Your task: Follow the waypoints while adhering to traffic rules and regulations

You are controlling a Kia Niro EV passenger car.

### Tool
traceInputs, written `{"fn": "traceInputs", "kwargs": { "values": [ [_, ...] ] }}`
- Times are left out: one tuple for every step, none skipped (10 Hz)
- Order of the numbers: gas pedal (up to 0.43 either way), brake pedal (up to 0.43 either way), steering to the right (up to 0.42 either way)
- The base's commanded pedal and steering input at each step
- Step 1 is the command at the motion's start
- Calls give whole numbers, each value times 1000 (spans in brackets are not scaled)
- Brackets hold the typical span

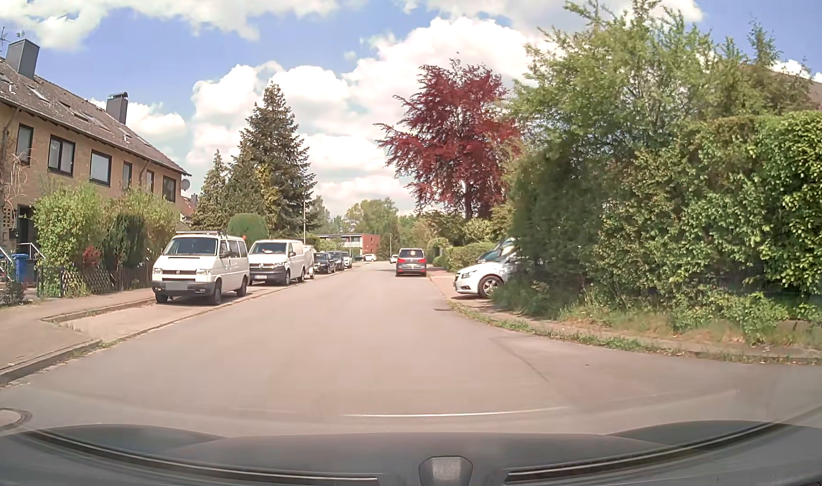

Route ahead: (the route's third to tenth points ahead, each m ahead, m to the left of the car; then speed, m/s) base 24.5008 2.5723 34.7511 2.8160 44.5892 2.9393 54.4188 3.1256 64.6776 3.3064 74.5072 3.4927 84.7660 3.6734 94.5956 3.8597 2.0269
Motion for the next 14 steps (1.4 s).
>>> {"fn": "traceInputs", "kwargs": {
  "values": [
    [0, 250, 70],
    [0, 244, 66],
    [0, 201, 50],
    [0, 18, 35],
    [0, 0, 25],
    [0, 0, 16],
    [0, 0, 5],
    [0, 0, -7],
    [0, 0, -14],
    [59, 0, -19],
    [110, 0, -22],
    [150, 0, -24],
    [157, 0, -24],
    [157, 0, -25]
  ]
}}
